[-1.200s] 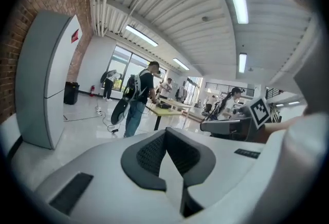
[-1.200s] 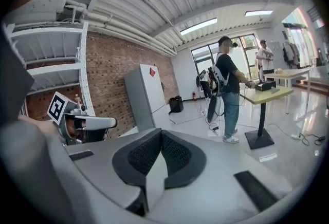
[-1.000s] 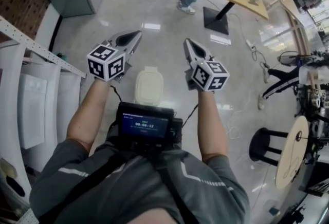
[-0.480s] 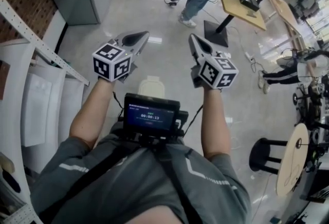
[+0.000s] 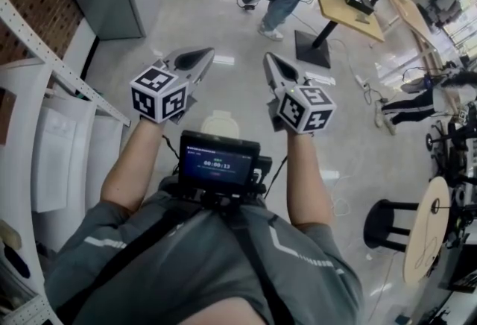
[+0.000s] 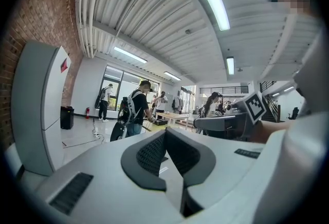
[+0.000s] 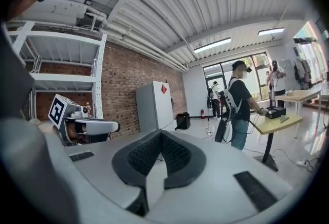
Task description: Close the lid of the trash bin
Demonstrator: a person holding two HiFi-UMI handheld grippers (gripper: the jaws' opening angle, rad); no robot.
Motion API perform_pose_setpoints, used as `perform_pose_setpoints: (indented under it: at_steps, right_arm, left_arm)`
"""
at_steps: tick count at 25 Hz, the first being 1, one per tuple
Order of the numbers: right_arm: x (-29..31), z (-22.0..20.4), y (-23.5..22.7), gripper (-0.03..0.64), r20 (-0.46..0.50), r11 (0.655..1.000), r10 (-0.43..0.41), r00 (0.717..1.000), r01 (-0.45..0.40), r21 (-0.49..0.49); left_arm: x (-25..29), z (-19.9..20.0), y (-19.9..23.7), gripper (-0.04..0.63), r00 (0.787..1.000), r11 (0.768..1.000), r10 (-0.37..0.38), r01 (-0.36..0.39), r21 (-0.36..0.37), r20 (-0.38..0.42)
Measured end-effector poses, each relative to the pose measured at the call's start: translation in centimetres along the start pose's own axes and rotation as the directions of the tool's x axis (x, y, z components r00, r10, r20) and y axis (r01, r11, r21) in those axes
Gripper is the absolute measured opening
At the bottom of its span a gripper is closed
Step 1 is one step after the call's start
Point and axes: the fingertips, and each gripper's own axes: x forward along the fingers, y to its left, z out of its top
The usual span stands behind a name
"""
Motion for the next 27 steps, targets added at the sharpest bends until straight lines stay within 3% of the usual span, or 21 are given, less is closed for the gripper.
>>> perform_pose_setpoints:
  at_steps: [27]
  right_arm:
    - [-0.67,0.25,0.10,0.009,0.019,1.000,-0.008,1.000,0.008,-0.013]
  left_arm:
    - [-0.29,-0.68,0.29,-0.003,1.000,1.000,0.008,-0.008,-0.002,-0.011]
